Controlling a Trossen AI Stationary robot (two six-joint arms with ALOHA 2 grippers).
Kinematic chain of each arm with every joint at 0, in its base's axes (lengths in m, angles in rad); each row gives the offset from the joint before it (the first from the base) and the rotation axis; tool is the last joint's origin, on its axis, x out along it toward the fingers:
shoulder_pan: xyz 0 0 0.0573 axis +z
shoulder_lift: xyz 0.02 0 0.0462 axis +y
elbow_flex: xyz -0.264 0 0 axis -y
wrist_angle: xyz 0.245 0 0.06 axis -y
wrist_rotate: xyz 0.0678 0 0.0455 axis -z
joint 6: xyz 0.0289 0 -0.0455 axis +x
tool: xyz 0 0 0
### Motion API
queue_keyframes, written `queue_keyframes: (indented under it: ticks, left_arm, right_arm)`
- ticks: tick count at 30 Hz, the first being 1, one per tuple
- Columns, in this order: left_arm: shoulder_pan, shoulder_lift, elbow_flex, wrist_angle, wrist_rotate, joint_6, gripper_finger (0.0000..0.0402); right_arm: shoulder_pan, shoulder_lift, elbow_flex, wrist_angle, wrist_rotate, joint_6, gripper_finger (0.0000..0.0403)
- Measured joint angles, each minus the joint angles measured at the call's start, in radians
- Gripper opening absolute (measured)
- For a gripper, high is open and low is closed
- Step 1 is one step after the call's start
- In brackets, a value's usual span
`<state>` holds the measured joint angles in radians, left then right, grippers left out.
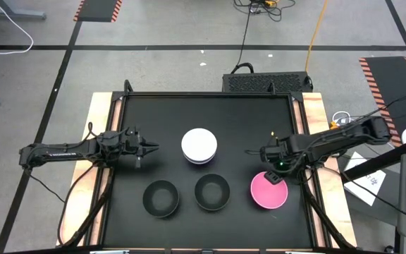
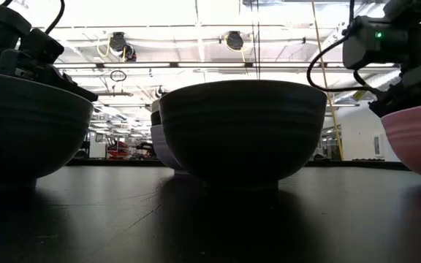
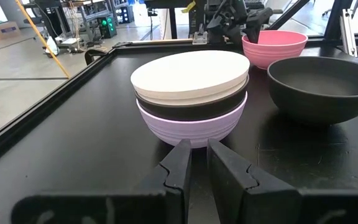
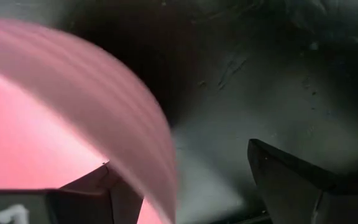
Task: Nest bowls inside each other
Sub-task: Stack the pink bowl on top of the white bowl
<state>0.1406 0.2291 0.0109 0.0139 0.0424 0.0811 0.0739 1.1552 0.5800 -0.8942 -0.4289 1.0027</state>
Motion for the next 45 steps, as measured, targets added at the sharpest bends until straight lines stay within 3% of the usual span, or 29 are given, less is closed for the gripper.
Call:
queue_keyframes:
  ticks: [8, 17, 31, 36, 45]
  left_arm:
    - [0.000, 0.000, 0.000, 0.000, 0.000, 0.000, 0.0056]
    - [0.000, 0.000, 0.000, 0.000, 0.000, 0.000, 0.0056]
    - [0.000, 0.000, 0.000, 0.000, 0.000, 0.000, 0.0056]
    - [0.000, 0.000, 0.000, 0.000, 0.000, -0.002, 0.0056]
    - [0.000, 0.000, 0.000, 0.000, 0.000, -0.005, 0.0056]
  right_arm:
    - [0.000, 0.010, 0.000, 0.016, 0.040, -0.021, 0.0258]
    - [0.000, 0.010, 0.000, 0.150, 0.066, -0.062, 0.0258]
    - [0.000, 0.010, 0.000, 0.142, 0.066, -0.069, 0.0255]
    - [0.000, 0.010, 0.000, 0.142, 0.093, -0.087, 0.0221]
    - [0.000, 0.010, 0.000, 0.151, 0.094, -0.103, 0.0100]
